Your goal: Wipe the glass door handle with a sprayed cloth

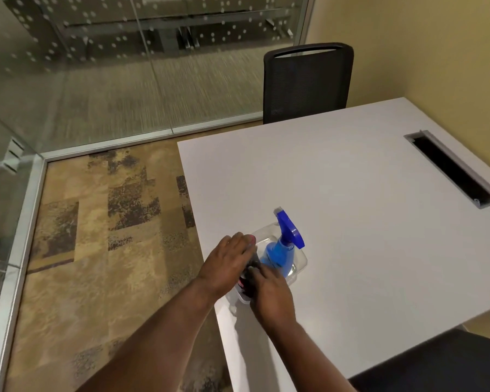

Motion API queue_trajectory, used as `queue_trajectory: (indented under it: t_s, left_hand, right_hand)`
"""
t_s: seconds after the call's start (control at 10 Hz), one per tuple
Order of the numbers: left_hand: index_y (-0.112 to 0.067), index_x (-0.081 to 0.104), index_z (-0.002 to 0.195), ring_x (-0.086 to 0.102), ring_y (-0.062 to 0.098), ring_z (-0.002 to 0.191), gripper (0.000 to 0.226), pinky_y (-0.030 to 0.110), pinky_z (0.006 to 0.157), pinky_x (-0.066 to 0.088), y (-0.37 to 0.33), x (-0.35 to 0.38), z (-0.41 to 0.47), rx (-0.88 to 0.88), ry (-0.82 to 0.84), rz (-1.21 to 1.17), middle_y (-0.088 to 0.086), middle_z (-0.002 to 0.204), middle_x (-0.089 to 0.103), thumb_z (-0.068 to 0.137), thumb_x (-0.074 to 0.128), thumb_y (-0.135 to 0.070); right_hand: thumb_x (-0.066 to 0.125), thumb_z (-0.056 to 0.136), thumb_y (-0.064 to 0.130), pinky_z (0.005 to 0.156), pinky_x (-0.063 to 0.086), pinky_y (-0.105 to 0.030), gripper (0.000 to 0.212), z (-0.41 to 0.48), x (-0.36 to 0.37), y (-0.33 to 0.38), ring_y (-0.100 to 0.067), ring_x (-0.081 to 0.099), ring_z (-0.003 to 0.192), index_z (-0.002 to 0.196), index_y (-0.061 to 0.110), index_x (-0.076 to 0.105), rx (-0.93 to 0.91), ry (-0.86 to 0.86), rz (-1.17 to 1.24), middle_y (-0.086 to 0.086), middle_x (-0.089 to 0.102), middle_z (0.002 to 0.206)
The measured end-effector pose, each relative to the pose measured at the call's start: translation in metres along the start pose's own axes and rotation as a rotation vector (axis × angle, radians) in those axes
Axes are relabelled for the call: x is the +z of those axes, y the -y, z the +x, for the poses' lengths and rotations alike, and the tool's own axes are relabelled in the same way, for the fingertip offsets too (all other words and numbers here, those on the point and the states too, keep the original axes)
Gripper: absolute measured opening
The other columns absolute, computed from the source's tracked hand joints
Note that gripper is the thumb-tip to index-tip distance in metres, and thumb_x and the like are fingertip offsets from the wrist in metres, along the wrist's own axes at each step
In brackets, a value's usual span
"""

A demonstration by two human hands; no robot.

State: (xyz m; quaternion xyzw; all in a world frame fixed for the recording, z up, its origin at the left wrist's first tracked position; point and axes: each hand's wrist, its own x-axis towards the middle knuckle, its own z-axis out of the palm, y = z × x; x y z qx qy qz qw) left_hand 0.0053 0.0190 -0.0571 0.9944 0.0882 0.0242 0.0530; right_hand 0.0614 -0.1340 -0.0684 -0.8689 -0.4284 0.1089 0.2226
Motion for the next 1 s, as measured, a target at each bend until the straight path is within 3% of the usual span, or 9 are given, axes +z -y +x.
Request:
queue_trajectory:
  t_s: [0.1, 0.2, 0.3, 0.4, 0.5, 0.6, 0.7, 0.9, 1.0]
  left_hand:
    - [-0.015, 0.081, 0.106, 0.072, 0.023, 0.11, 0.056, 0.037, 0.098, 0.056, 0.002, 0.009, 0.0, 0.122, 0.127, 0.133, 0.006, 0.117, 0.076, 0.053, 0.099, -0.022]
    - [-0.012, 0.08, 0.106, 0.071, 0.023, 0.107, 0.036, 0.037, 0.105, 0.051, 0.003, 0.018, 0.004, 0.096, 0.251, 0.215, 0.006, 0.111, 0.077, 0.072, 0.086, -0.022]
    - [-0.006, 0.068, 0.128, 0.055, 0.03, 0.128, 0.036, 0.043, 0.12, 0.029, -0.001, 0.023, 0.014, 0.081, 0.429, 0.292, 0.011, 0.131, 0.068, 0.1, 0.051, -0.021]
    - [-0.006, 0.055, 0.144, 0.04, 0.029, 0.144, 0.049, 0.045, 0.127, 0.012, -0.008, 0.023, 0.019, 0.057, 0.512, 0.371, 0.011, 0.146, 0.058, 0.104, 0.043, -0.032]
    - [-0.005, 0.048, 0.149, 0.032, 0.029, 0.149, 0.054, 0.045, 0.128, 0.004, -0.011, 0.025, 0.017, 0.01, 0.495, 0.33, 0.013, 0.153, 0.051, 0.105, 0.039, -0.035]
    - [-0.008, 0.047, 0.149, 0.035, 0.025, 0.148, 0.055, 0.04, 0.127, 0.003, -0.009, 0.017, 0.014, -0.027, 0.412, 0.183, 0.011, 0.155, 0.049, 0.102, 0.041, -0.035]
    - [-0.011, 0.035, 0.157, 0.026, 0.022, 0.153, 0.058, 0.037, 0.127, 0.0, -0.005, 0.002, 0.005, -0.063, 0.325, 0.056, 0.009, 0.163, 0.036, 0.102, 0.04, -0.031]
    - [-0.011, 0.014, 0.163, 0.003, 0.022, 0.159, 0.062, 0.039, 0.127, -0.003, 0.003, -0.036, -0.02, -0.216, 0.223, 0.039, 0.008, 0.172, 0.009, 0.105, 0.034, -0.022]
    - [-0.009, 0.007, 0.163, -0.003, 0.023, 0.159, 0.061, 0.041, 0.128, -0.003, 0.002, -0.054, -0.032, -0.306, 0.197, 0.042, 0.009, 0.172, 0.0, 0.109, 0.029, -0.029]
  right_hand:
    - [0.065, 0.095, 0.027, 0.093, 0.057, -0.025, 0.033, 0.005, 0.007, -0.002, -0.011, 0.065, 0.103, 0.128, 0.026, 0.065, -0.024, 0.116, 0.056, 0.008, 0.069, 0.123]
    - [0.048, 0.097, 0.035, 0.091, 0.057, -0.029, 0.03, 0.009, 0.009, -0.004, -0.012, 0.065, 0.093, 0.118, 0.025, 0.067, 0.0, 0.2, 0.042, 0.006, 0.072, 0.11]
    - [0.038, 0.096, 0.039, 0.104, 0.046, -0.027, 0.035, 0.008, 0.011, -0.005, -0.012, 0.064, 0.097, 0.113, 0.026, 0.066, 0.018, 0.211, -0.021, 0.006, 0.072, 0.104]
    - [0.038, 0.094, 0.037, 0.108, 0.041, -0.026, 0.034, 0.008, 0.015, -0.007, -0.011, 0.064, 0.099, 0.112, 0.026, 0.065, 0.021, 0.226, -0.043, 0.006, 0.072, 0.102]
    - [0.04, 0.095, 0.035, 0.111, 0.045, -0.031, 0.032, 0.01, 0.01, -0.005, -0.013, 0.065, 0.098, 0.109, 0.024, 0.066, 0.018, 0.278, -0.046, 0.004, 0.073, 0.101]
    - [0.038, 0.095, 0.036, 0.119, 0.038, -0.038, 0.04, 0.009, 0.006, -0.003, -0.015, 0.064, 0.112, 0.122, 0.025, 0.065, -0.007, 0.268, -0.043, 0.004, 0.073, 0.117]
    - [0.038, 0.093, 0.038, 0.117, 0.04, -0.036, 0.045, 0.005, -0.003, 0.003, -0.014, 0.064, 0.117, 0.128, 0.027, 0.065, -0.013, 0.212, -0.013, 0.006, 0.071, 0.126]
    - [0.043, 0.095, 0.032, 0.111, 0.047, -0.038, 0.042, -0.001, -0.032, 0.029, -0.02, 0.061, 0.122, 0.132, 0.022, 0.059, -0.019, 0.092, 0.007, 0.001, 0.066, 0.134]
    - [0.04, 0.102, 0.034, 0.116, 0.039, -0.036, 0.047, 0.001, -0.05, 0.04, -0.022, 0.052, 0.137, 0.145, 0.021, 0.05, -0.059, 0.045, 0.03, -0.001, 0.056, 0.149]
